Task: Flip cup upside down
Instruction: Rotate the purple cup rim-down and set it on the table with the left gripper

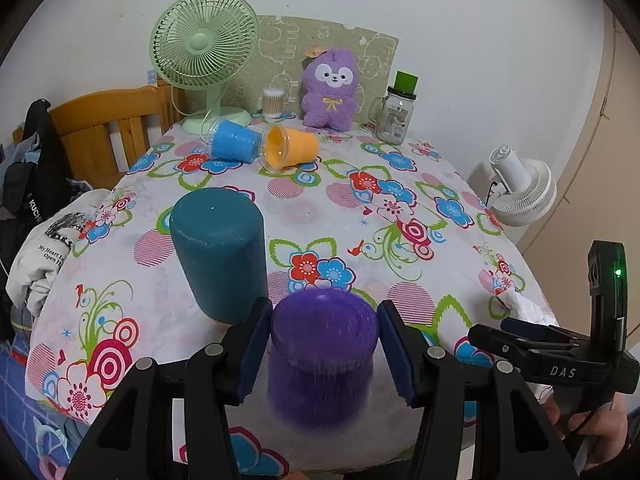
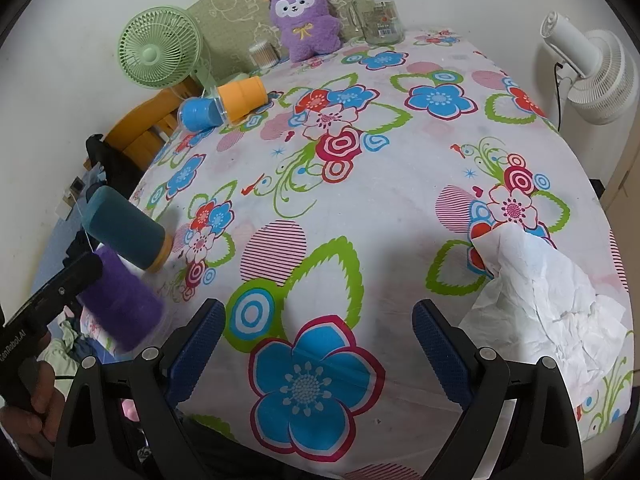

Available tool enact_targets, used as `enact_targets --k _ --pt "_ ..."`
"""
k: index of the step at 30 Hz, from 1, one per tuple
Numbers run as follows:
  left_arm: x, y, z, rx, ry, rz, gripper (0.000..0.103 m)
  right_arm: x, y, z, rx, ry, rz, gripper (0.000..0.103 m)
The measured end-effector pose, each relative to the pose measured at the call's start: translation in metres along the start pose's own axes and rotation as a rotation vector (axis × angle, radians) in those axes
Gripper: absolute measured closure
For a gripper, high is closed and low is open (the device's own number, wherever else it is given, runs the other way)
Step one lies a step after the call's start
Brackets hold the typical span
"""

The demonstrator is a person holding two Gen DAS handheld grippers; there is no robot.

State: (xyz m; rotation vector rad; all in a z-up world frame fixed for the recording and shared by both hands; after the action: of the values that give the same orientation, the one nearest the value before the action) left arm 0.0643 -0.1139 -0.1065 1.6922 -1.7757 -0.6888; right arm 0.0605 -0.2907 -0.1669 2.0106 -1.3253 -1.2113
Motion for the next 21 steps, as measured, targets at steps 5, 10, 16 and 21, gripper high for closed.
enact_targets --k 5,10,16,21 --pt "0.001 0.009 -0.008 0.022 0.002 0.009 0.047 -0.001 0.0 0.0 0.0 0.0 -0.001 0.007" --pt "0.004 0.009 -0.017 0.038 -0.002 0.004 0.047 -0.002 0.002 -0.001 0.002 0.002 -0.001 0.007" --pt "0.01 -0.008 -0.021 0.027 -0.005 -0.01 0.047 -0.011 0.008 -0.006 0.021 0.02 -0.001 0.007" --pt "0.016 -0.011 -0.023 0.031 -0.016 -0.006 0.039 -0.014 0.01 -0.008 0.024 0.025 -0.002 0.007"
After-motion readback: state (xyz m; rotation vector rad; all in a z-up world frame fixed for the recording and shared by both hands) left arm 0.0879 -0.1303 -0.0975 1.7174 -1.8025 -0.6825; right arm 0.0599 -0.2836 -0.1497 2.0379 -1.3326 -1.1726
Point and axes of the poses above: each gripper's, at about its wrist camera, not at the fingertips, and y roughly against the way its jaws point, x to its right, z to its underside, the point moved 8 cm from there along -y, roughly the way its jaws point, and after that the axes turned 8 degrees about -z, right-handed, at the moved point
